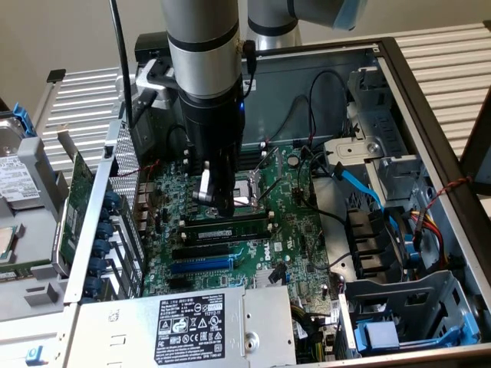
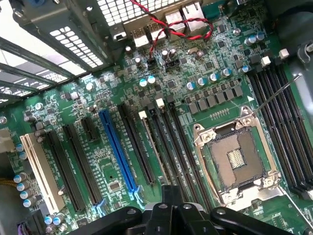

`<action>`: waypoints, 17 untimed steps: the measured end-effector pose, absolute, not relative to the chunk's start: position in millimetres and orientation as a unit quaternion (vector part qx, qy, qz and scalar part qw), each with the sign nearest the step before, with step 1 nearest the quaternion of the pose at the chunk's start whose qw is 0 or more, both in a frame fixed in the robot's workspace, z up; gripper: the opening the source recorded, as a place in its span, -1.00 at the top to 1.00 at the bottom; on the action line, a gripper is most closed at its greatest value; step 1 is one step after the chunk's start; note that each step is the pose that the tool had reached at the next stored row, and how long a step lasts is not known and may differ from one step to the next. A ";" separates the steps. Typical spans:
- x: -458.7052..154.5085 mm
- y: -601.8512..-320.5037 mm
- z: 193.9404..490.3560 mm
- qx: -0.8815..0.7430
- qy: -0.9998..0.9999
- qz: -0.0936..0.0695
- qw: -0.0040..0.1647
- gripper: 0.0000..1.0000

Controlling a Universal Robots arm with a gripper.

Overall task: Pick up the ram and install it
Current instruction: 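Press down the ram until it locks into place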

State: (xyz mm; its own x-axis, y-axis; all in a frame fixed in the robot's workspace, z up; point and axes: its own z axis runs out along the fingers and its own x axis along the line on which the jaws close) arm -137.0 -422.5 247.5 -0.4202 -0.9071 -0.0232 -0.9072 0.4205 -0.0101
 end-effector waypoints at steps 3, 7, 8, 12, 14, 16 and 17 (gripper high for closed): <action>-137.0 -422.5 247.5 -0.522 0.853 0.002 0.013 0.80; -137.0 -422.5 247.5 -0.500 0.866 0.001 0.013 0.80; -137.0 -422.5 247.5 -0.495 0.869 0.001 0.013 0.80; -137.0 -422.5 247.5 -0.471 0.882 0.001 0.013 0.80; -137.0 -422.5 247.5 -0.459 0.888 0.001 0.013 0.80; -137.0 -422.5 247.5 -0.447 0.894 0.001 0.013 0.80; -137.0 -422.5 247.5 -0.441 0.897 0.001 0.013 0.80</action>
State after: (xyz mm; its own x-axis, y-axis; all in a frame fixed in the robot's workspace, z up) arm -137.0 -422.5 247.5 -0.6099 -0.7921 -0.0230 -0.7922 0.6102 -0.0102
